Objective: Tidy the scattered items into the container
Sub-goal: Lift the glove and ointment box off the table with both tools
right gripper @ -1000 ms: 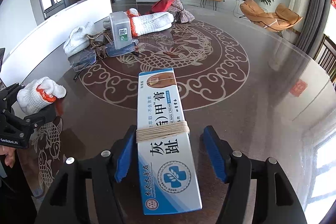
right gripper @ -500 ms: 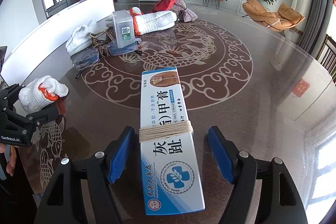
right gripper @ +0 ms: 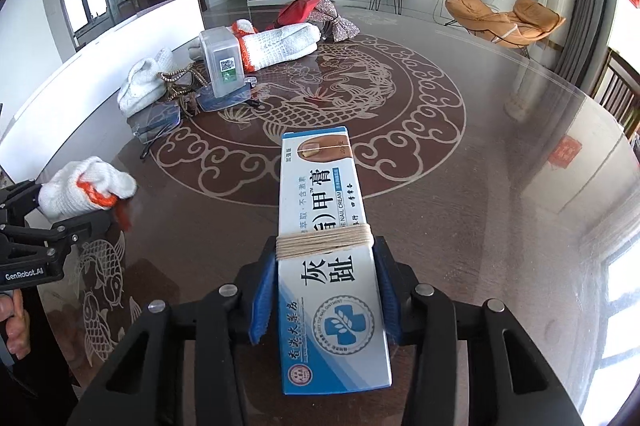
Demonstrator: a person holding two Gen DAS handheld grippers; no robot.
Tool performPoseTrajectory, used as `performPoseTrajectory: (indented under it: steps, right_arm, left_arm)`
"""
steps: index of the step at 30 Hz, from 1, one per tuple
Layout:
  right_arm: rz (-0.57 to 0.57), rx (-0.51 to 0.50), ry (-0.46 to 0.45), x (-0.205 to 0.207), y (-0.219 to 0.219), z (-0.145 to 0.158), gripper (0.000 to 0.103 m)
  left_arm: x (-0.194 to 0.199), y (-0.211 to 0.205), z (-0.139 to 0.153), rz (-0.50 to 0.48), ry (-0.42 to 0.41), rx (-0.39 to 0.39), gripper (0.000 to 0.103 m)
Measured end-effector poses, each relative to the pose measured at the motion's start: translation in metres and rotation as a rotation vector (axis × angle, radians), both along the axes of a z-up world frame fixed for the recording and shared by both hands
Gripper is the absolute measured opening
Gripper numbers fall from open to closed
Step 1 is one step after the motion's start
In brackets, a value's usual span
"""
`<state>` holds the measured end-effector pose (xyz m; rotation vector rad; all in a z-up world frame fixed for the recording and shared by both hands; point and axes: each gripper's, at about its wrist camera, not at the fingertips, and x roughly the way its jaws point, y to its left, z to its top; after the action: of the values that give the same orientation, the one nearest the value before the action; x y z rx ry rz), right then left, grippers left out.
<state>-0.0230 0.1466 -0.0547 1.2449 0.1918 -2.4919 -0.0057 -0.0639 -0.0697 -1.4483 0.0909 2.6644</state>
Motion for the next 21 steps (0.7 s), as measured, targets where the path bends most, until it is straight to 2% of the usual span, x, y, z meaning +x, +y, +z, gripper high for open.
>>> performPoseTrajectory:
  steps: [5,11,14,21]
  right_arm:
    - [-0.037,-0.11,-0.054,0.022,0.005,0.011,0.044]
    - [-0.045,-0.175,-0.093,0.049,-0.012,0.026,0.044]
    - [-0.021,-0.171,-0.104,0.059,-0.027,0.027,0.044]
    - [0.001,-0.209,-0.114,0.067,-0.051,0.04,0.044]
  left_arm:
    - [0.01,-0.005,0.009,-0.013,-0.017,0.141,0.034]
    - [0.026,-0.009,0.019,-0.005,-0.028,0.18,0.034]
    - [0.034,-0.012,0.024,-0.013,-0.021,0.183,0.034]
    - [0.043,-0.027,0.032,-0.013,-0.03,0.238,0.034]
